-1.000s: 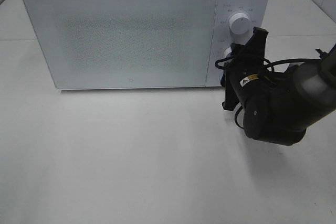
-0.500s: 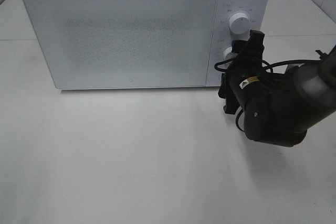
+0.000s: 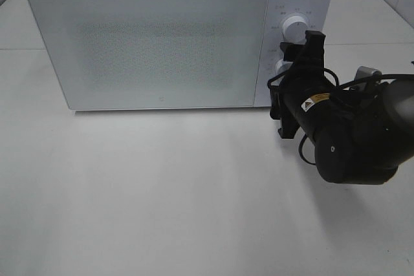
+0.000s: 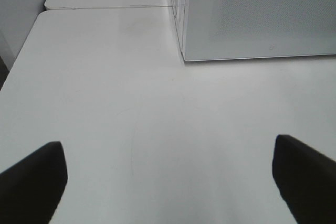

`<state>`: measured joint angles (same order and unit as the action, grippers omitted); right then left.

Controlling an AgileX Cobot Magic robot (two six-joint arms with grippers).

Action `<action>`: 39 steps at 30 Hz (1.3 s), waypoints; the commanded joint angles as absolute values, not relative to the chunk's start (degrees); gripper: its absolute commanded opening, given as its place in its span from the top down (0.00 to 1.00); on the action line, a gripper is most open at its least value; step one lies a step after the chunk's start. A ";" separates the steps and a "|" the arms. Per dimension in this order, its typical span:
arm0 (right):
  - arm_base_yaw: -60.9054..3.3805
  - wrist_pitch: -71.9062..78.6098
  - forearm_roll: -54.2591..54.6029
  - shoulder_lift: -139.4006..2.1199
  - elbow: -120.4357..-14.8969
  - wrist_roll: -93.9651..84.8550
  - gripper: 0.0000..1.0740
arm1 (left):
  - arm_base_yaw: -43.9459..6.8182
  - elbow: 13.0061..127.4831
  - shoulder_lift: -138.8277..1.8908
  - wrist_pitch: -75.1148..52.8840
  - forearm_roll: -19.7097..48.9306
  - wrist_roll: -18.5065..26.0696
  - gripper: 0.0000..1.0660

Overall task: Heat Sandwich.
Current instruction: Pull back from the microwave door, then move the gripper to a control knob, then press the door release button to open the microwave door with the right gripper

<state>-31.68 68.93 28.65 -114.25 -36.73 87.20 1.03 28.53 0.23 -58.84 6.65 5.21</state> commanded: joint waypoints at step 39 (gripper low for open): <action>-31.40 10.77 19.77 -75.75 -29.62 24.12 0.29 | 1.20 28.30 1.83 -58.84 6.82 4.98 0.03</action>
